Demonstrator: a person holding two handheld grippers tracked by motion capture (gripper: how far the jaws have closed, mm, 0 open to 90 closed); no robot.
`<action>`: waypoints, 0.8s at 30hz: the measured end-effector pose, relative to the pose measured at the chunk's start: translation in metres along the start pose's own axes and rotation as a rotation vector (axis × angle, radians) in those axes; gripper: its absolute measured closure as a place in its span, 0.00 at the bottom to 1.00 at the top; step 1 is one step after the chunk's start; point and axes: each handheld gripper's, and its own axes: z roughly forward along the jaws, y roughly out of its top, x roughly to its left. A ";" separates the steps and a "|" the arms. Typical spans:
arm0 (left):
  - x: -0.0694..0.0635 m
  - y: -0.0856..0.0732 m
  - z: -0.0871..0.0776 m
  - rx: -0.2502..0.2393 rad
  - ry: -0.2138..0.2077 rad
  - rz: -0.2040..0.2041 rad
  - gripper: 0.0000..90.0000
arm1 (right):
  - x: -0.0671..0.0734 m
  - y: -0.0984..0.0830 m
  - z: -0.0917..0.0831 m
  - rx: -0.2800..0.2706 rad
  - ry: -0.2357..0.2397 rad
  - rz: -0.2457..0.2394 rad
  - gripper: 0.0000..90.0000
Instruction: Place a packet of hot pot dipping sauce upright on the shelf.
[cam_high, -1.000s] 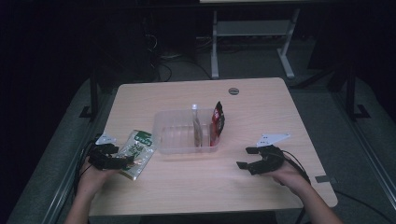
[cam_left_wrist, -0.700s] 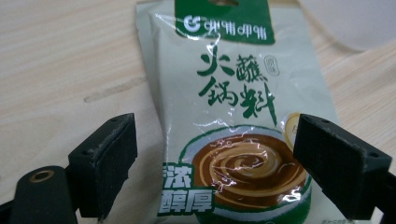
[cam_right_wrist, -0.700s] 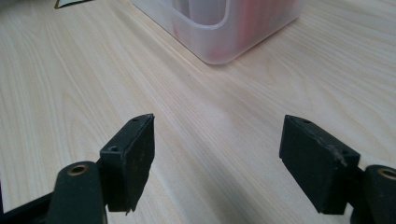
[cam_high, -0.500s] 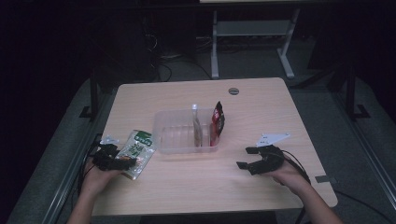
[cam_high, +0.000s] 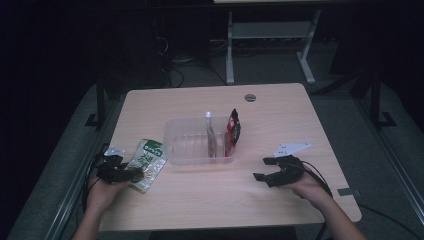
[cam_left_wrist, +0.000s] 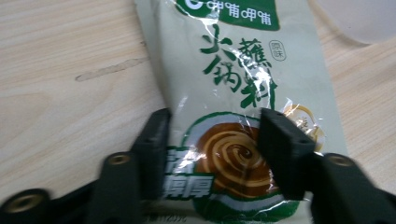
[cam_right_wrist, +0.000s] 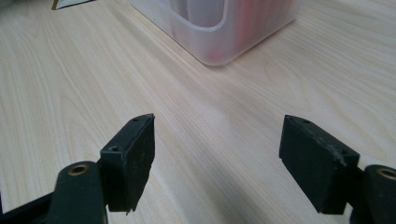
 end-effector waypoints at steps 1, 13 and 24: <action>0.001 0.000 -0.001 -0.001 -0.006 -0.011 0.61 | 0.000 0.000 0.000 0.000 0.001 0.004 0.29; 0.011 -0.001 -0.009 -0.025 -0.105 -0.061 0.99 | -0.001 0.001 0.001 -0.004 0.009 0.012 0.29; 0.015 -0.002 -0.039 -0.078 -0.109 -0.053 1.00 | -0.005 0.002 -0.003 -0.014 0.010 0.068 0.27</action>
